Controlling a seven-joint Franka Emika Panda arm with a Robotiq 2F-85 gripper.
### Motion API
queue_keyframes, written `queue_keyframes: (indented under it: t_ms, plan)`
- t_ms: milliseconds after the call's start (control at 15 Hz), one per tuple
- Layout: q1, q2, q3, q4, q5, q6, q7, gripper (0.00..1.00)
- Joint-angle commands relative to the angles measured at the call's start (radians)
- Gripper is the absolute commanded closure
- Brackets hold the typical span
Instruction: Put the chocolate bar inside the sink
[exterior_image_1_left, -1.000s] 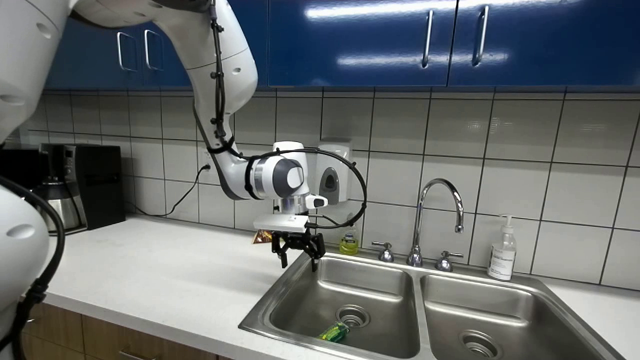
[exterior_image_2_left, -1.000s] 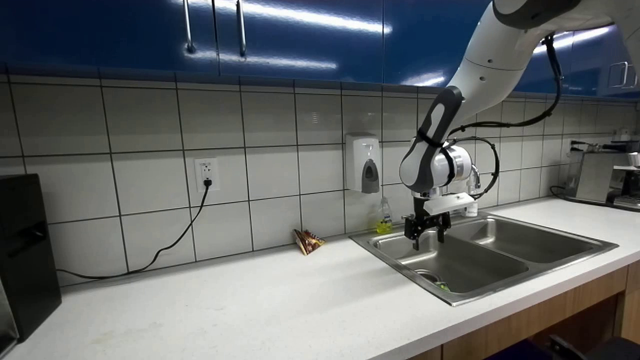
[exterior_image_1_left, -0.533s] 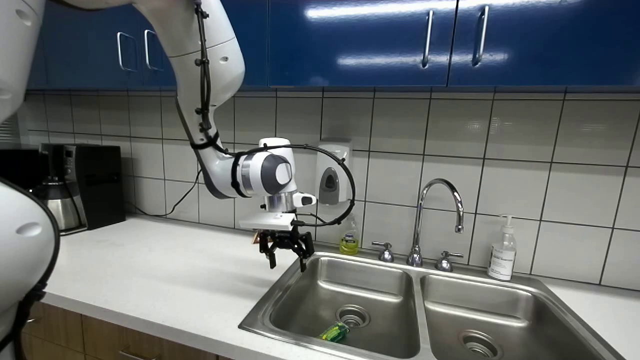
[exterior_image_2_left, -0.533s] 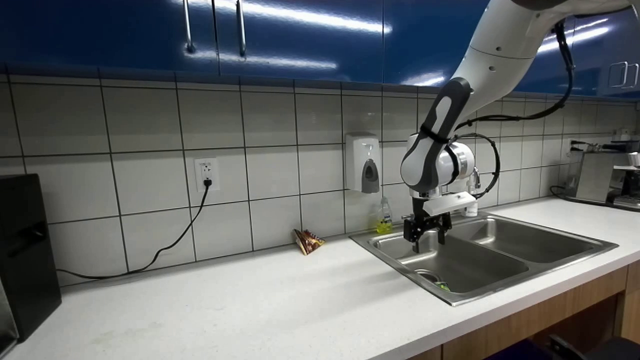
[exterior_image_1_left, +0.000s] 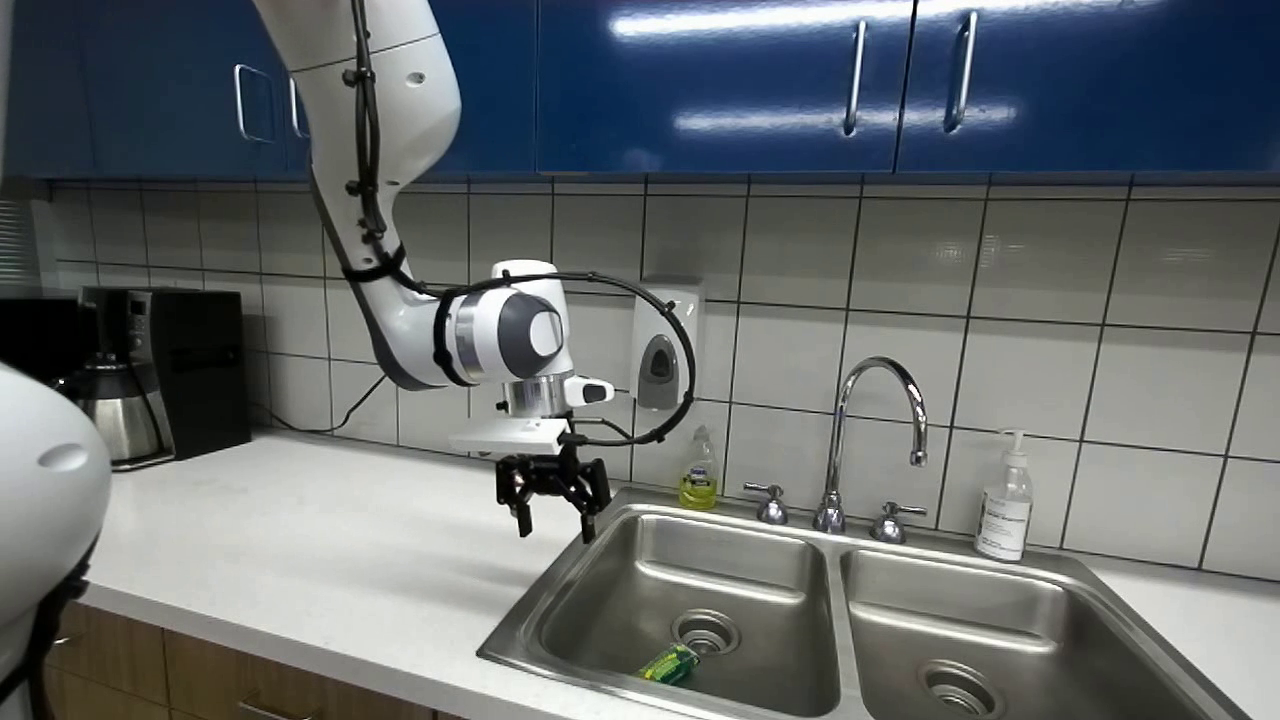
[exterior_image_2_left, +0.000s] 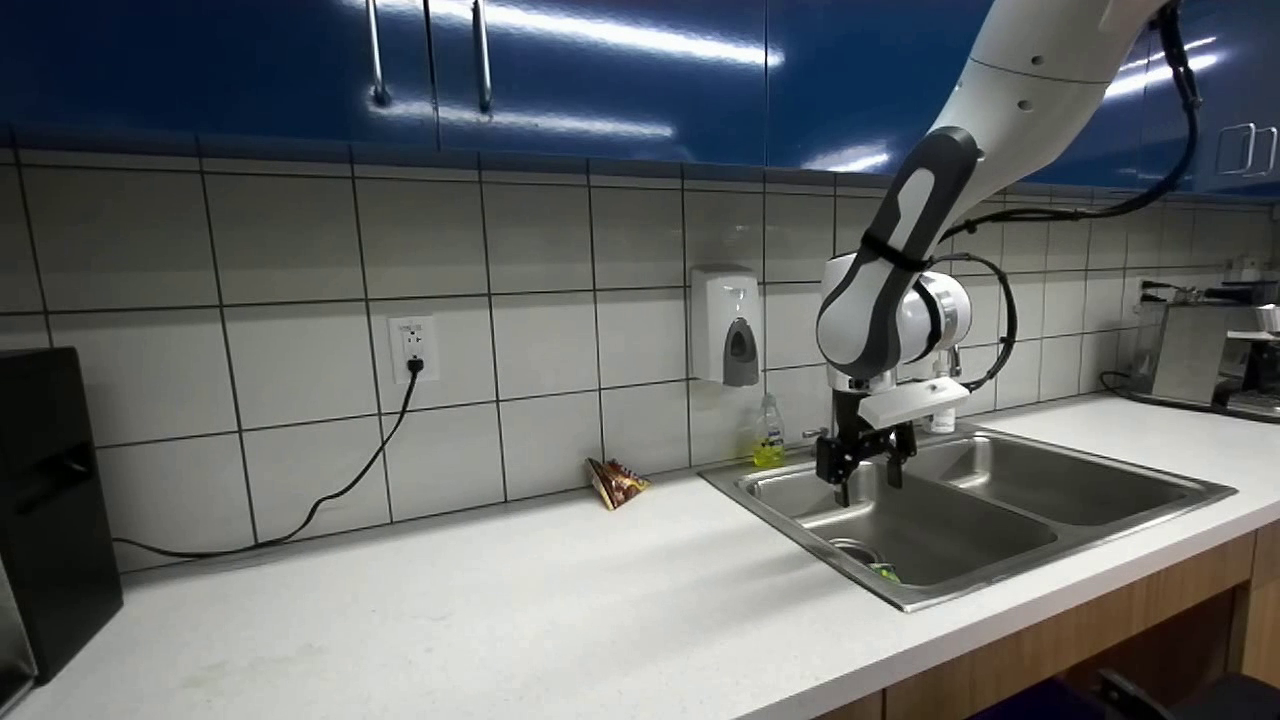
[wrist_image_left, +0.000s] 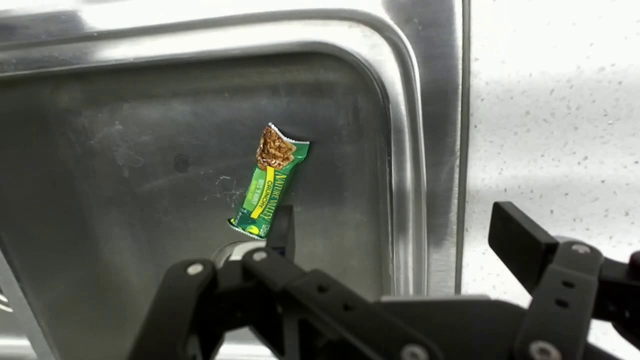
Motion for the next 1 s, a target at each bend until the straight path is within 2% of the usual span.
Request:
queue_keyframes:
  t_ms: [0, 933]
  plan:
    - [-0.007, -0.091, 0.016, -0.071, -0.038, -0.019, 0.038, 0.0]
    - [-0.026, -0.24, 0.06, -0.207, -0.088, -0.052, 0.023, 0.0]
